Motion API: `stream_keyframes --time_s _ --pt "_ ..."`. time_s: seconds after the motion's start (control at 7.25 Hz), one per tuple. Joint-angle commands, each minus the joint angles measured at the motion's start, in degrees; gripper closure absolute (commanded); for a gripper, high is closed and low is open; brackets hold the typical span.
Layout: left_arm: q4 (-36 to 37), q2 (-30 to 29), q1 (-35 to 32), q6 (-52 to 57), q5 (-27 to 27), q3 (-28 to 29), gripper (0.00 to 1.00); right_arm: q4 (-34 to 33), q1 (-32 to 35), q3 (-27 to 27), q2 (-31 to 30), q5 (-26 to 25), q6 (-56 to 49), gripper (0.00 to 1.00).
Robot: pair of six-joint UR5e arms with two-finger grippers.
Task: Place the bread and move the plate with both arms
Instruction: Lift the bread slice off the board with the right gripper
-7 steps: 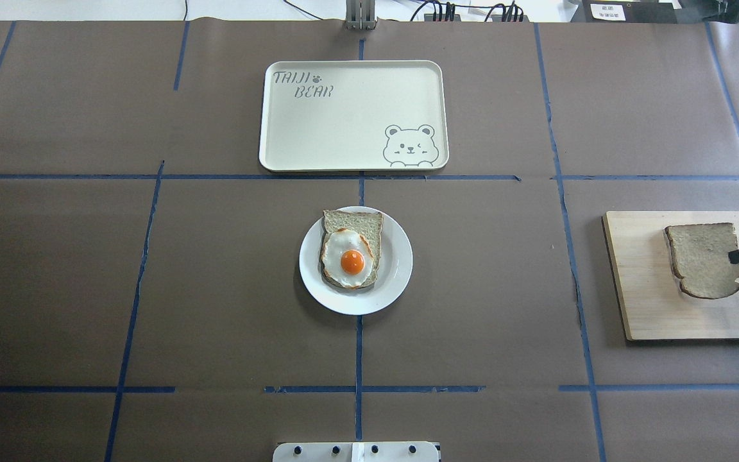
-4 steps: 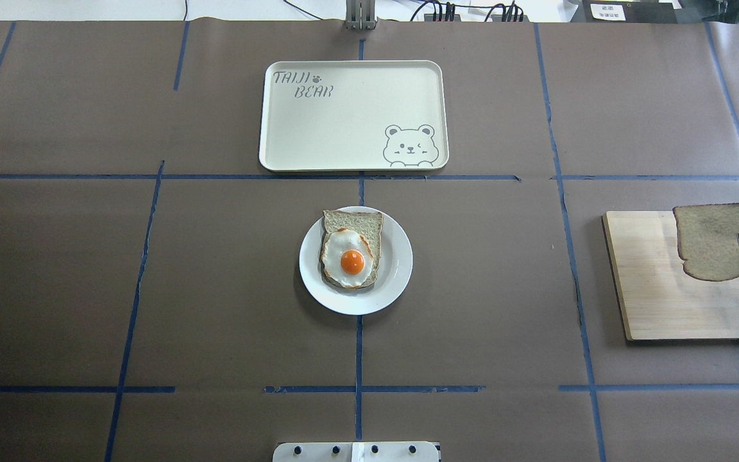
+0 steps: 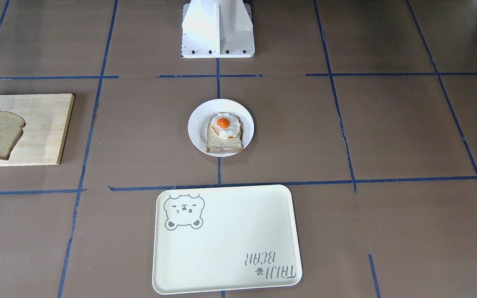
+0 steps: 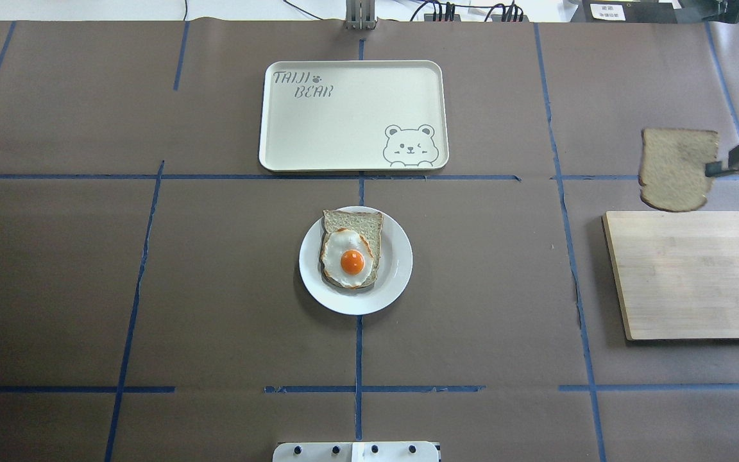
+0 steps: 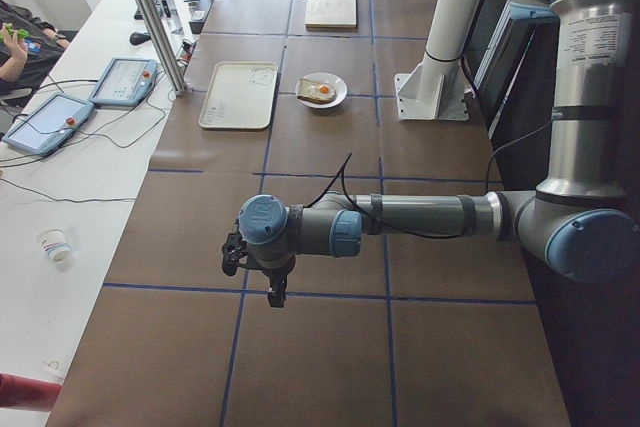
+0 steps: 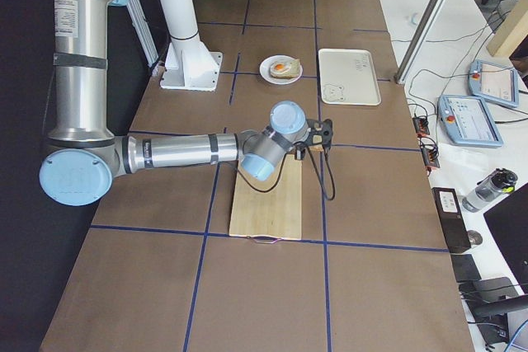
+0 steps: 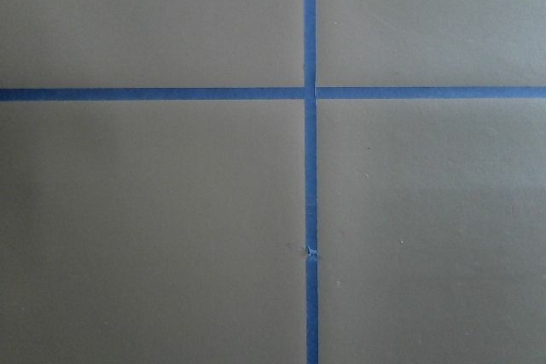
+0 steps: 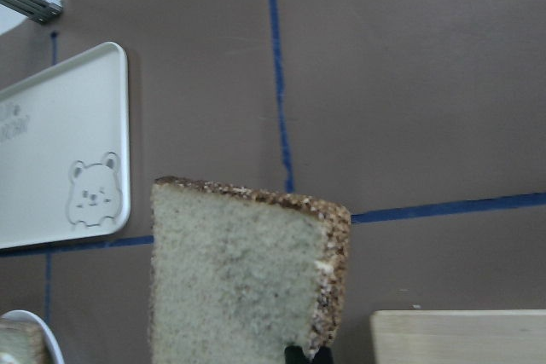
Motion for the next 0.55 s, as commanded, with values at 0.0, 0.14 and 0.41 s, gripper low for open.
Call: stream_keyframes --time_s 0.0,0.14,0.41 --pt "0.0 -0.02 0.08 -0.05 0.0 -0.01 0.0 0.09 -8.77 0.69 13.12 -2.99 18.72 1.0" --pt "0.0 -0.02 0.0 -0.14 0.0 0.07 0.0 0.0 -15.95 1.82 16.14 -9.81 23.58 1.0" --pt "0.0 -0.1 0.0 -0.14 0.0 -0.01 0.0 -0.09 -31.68 4.12 17.56 -26.59 24.52 1.0"
